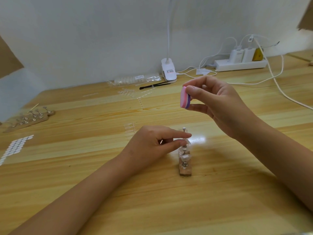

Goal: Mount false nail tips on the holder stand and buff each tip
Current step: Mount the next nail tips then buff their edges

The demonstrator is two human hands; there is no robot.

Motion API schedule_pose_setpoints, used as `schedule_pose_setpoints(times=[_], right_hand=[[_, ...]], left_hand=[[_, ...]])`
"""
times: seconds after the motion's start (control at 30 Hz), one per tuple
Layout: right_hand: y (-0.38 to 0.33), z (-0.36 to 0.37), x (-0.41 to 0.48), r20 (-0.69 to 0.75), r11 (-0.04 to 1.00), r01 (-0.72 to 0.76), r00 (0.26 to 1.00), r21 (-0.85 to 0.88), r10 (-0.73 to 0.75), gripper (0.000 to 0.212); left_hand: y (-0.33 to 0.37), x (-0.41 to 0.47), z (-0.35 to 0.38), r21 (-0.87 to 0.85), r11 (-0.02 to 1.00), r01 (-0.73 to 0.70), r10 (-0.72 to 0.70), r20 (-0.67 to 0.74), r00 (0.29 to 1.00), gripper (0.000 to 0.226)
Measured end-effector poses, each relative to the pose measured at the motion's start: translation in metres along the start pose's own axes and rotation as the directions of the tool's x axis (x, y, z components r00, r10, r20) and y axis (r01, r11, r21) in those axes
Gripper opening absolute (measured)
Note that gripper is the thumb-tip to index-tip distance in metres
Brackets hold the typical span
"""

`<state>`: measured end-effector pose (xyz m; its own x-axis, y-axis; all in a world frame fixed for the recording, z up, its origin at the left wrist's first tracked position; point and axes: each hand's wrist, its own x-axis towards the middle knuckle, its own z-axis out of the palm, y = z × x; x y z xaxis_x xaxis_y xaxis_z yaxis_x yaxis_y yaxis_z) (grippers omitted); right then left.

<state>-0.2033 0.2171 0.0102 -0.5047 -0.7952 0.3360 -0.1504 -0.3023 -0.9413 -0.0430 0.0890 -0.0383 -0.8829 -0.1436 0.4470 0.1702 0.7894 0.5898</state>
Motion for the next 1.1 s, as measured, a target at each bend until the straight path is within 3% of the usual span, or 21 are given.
schedule_pose_setpoints(times=[0.23, 0.33, 0.57, 0.77, 0.93, 1.1], right_hand=[[0.000, -0.001, 0.000, -0.006, 1.000, -0.001, 1.000, -0.010, 0.001, 0.013], [0.000, -0.001, 0.000, -0.012, 1.000, -0.001, 1.000, -0.011, 0.001, 0.014], [0.001, -0.001, 0.001, -0.013, 1.000, -0.012, 1.000, -0.026, 0.011, 0.014], [0.002, 0.000, 0.000, -0.004, 0.999, -0.016, 1.000, -0.046, 0.016, 0.017], [0.002, 0.001, -0.001, 0.000, 0.999, -0.021, 1.000, -0.044, 0.021, 0.017], [0.002, 0.002, -0.001, 0.002, 0.999, -0.022, 1.000, -0.048, 0.022, 0.017]], left_hand=[[0.000, -0.001, -0.002, 0.010, 1.000, -0.010, 0.010, -0.033, 0.999, 0.033], [0.003, -0.003, -0.006, -0.010, 1.000, -0.010, 0.009, -0.053, 0.999, 0.020], [0.007, -0.008, -0.016, 0.286, 0.948, -0.143, 0.125, 0.080, 0.989, 0.012], [0.008, -0.005, -0.012, 0.316, 0.946, -0.068, 0.044, 0.083, 0.996, 0.014], [0.011, -0.002, -0.008, 0.302, 0.953, -0.003, -0.023, 0.085, 0.996, 0.039], [0.011, -0.002, -0.003, 0.342, 0.940, -0.009, 0.003, 0.019, 1.000, 0.027]])
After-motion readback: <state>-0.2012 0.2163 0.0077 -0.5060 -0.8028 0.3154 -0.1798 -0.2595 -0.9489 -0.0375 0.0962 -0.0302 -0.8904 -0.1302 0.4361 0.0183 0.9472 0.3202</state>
